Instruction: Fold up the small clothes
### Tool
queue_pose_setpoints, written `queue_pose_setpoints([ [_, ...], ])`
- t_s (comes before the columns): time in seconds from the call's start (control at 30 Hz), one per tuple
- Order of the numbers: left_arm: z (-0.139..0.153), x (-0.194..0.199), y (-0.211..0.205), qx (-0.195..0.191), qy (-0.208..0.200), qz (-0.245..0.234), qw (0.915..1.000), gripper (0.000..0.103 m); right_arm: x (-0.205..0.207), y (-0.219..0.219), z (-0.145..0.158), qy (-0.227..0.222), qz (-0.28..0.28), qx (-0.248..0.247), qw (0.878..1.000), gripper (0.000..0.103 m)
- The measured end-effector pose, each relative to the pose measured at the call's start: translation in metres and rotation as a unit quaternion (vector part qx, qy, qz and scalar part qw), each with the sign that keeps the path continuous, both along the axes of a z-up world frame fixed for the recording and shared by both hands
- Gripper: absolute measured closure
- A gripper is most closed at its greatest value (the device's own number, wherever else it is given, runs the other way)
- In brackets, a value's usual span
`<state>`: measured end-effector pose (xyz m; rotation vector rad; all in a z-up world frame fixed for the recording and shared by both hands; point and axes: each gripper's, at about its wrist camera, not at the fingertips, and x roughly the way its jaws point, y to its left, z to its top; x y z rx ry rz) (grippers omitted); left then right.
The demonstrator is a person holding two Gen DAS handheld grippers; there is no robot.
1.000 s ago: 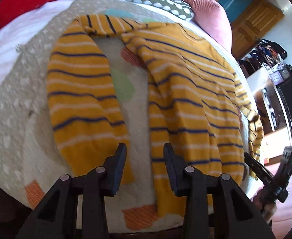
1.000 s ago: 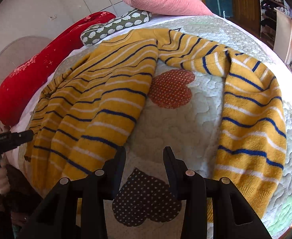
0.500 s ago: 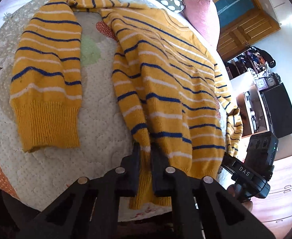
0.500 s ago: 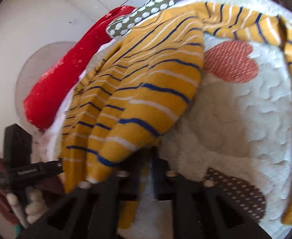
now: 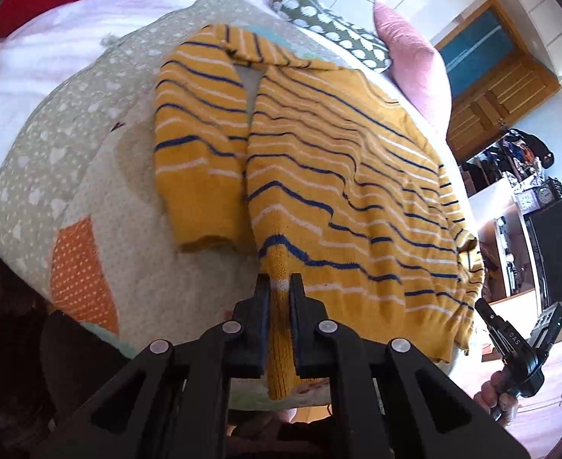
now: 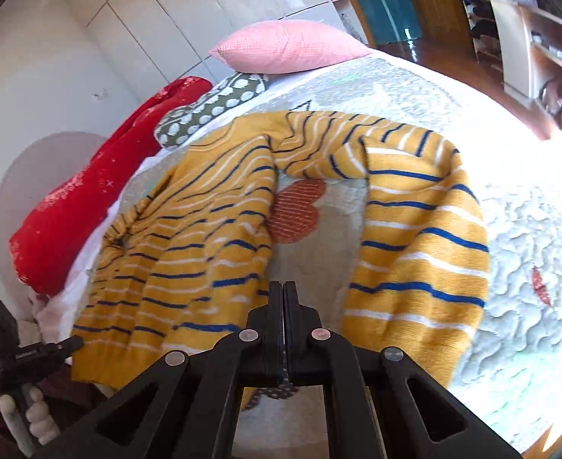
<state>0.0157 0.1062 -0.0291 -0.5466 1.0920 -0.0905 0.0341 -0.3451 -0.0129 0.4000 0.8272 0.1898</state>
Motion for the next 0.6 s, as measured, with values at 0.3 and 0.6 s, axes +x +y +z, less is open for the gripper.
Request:
queue_pose_setpoints([
  [0.3, -0.022, -0.011, 0.006, -0.045, 0.008, -0.001, 0.9990, 0.088, -0.008, 0.017, -0.026, 0.013, 0.051, 0.044, 0.998, 0.050],
  [0.6, -0.031, -0.004, -0.046, 0.028, 0.025, -0.053, 0.9979, 0.095, 0.005, 0.050, -0.050, 0.054, 0.073, 0.023, 0.996, 0.093],
])
